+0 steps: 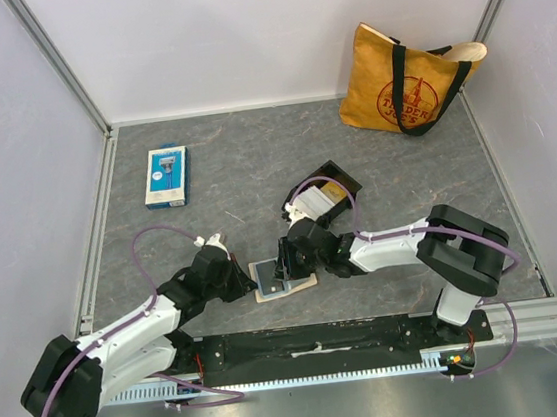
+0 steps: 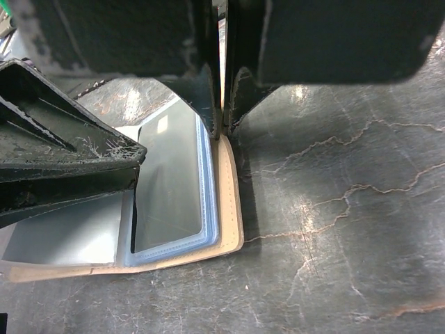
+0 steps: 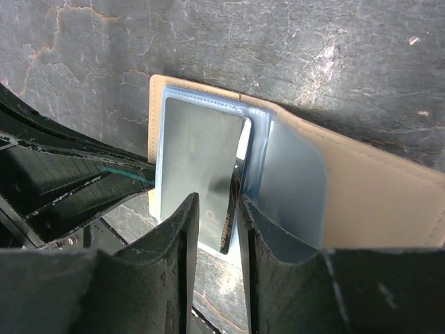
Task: Put the credit cards into the card holder
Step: Insert the credit card into the card holder.
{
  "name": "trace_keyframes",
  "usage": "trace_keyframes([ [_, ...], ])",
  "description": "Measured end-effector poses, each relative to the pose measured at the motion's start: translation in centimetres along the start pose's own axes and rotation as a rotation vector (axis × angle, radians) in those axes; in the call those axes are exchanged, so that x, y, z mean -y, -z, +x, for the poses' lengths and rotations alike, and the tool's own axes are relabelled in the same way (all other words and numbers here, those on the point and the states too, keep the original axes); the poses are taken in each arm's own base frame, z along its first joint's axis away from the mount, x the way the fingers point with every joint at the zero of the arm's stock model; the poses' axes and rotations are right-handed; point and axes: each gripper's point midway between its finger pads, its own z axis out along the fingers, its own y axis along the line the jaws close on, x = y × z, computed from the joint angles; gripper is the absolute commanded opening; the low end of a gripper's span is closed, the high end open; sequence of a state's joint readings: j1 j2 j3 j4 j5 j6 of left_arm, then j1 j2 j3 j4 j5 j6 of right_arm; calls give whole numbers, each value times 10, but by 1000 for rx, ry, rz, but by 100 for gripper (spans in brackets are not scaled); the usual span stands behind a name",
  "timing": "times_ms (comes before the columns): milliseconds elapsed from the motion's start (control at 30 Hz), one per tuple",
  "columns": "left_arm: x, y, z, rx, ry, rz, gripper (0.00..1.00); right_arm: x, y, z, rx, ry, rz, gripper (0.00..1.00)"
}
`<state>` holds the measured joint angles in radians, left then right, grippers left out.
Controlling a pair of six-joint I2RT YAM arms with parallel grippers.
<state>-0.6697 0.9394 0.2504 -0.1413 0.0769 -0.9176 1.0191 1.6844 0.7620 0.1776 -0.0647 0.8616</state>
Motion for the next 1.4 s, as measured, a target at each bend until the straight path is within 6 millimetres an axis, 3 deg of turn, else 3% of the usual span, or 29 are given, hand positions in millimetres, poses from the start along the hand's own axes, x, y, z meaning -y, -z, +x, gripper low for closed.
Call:
trace_keyframes([
  [133, 2, 1, -1, 6, -6, 8, 2, 3, 5, -5, 21, 19, 24, 44],
  [267, 5, 4, -4, 14, -23, 19, 2, 3, 26, -27, 81, 53, 43, 51],
  [467, 15, 8, -11, 24, -60, 39, 2, 10, 77, -104, 262, 80, 86, 65],
  [600, 22, 8, -16, 23, -84, 48, 2, 28, 111, -159, 377, 101, 161, 74],
  [700, 24, 6, -16, 11, -96, 48, 2, 48, 126, -189, 411, 111, 217, 78],
  [767, 24, 5, -14, -3, -102, 45, 2, 52, 129, -200, 404, 132, 222, 80],
  [867, 23, 3, -14, -11, -109, 42, 2, 79, 117, -209, 343, 133, 244, 82],
  [1067, 23, 1, -13, -19, -121, 35, 2, 114, 86, -199, 188, 144, 235, 85],
  [1400, 25, -1, -15, -25, -128, 31, 2, 135, 64, -204, 109, 149, 192, 87],
])
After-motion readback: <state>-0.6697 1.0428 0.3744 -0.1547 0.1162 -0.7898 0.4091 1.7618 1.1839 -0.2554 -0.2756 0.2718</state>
